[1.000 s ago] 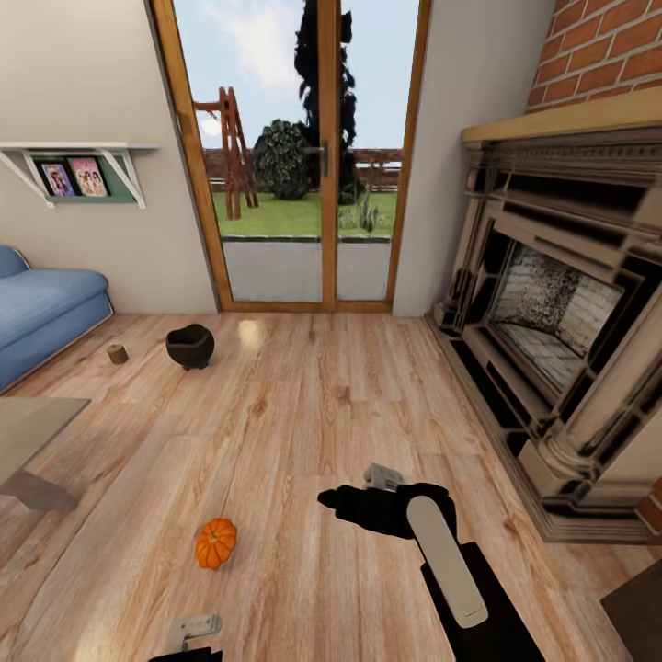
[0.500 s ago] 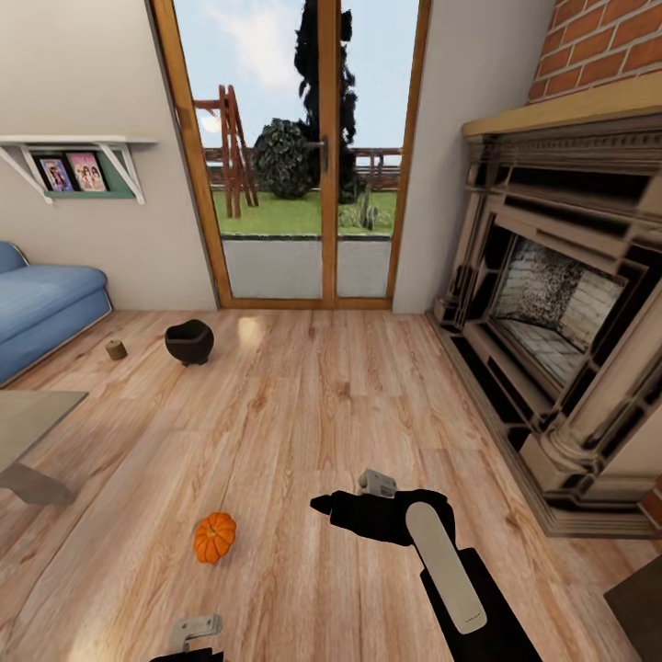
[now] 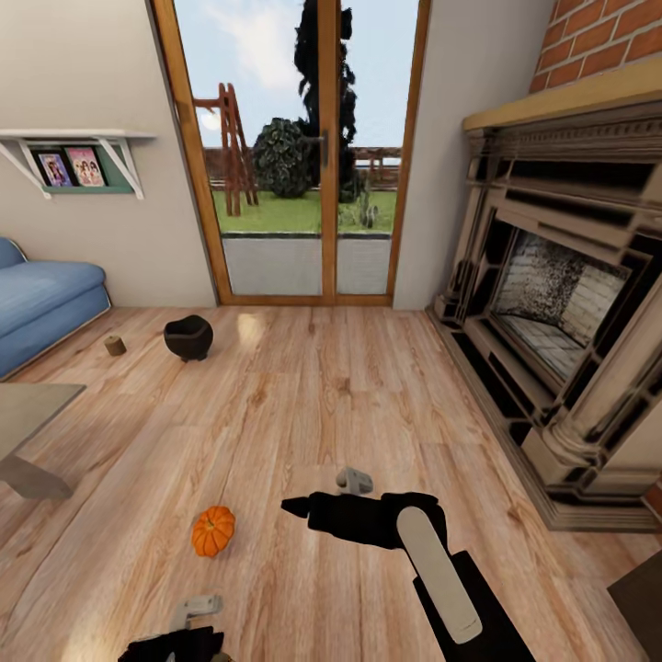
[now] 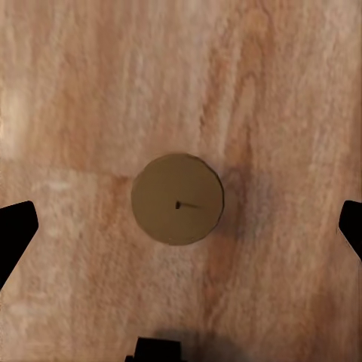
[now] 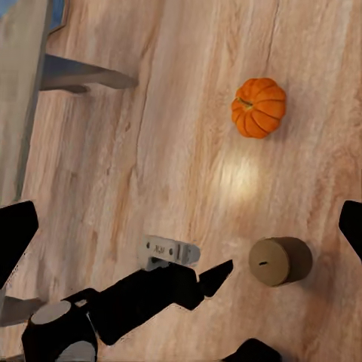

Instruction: Place each of the two pumpkins and all three candles from the living room inside a cabinet in the living room (use any cabinet), then make sure every cabinet is closed, and position the cauldron so it is next to a table in the living room.

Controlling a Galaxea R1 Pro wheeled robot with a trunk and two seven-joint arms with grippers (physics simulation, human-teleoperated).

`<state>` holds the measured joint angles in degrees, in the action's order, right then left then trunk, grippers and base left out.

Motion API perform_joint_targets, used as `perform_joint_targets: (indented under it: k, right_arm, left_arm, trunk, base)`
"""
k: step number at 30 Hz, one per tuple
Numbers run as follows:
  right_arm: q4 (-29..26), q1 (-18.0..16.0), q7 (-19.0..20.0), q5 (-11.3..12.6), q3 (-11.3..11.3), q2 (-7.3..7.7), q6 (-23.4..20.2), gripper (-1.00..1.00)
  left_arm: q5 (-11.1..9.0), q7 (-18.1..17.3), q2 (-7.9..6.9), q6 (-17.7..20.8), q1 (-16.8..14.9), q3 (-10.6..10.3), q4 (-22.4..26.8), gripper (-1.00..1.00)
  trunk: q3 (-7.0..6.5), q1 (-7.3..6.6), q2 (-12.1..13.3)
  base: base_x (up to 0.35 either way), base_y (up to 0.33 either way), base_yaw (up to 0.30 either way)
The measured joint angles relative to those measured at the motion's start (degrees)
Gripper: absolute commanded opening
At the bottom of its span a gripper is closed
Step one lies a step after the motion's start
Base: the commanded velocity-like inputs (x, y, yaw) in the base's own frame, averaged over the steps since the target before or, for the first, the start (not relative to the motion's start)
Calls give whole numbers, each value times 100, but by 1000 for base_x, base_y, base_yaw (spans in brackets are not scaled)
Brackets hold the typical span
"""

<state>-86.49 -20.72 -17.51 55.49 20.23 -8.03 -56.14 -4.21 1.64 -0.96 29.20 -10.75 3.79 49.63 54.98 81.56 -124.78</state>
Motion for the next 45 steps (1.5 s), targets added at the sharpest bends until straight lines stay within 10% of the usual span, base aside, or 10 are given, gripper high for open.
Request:
perform_joint_targets:
  k: [5,14,45]
  right_arm:
    - [-12,4,379,-23,7,9,6,100]
    - [43,6,422,-61,-11,4,69,100]
    - [80,6,424,-81,-11,3,103,100]
  left_arm:
    - [7,12,-22,542,-317,17,61,100]
    - [43,319,29,-131,-365,-9,-619,100]
    - [69,354,360,-553,-523,-136,-871,100]
  trunk:
    - [90,110,-201]
    - [252,308,-561]
    - [808,988,-1805]
  base:
    - [0,0,0]
    - [0,0,0]
    - [0,0,0]
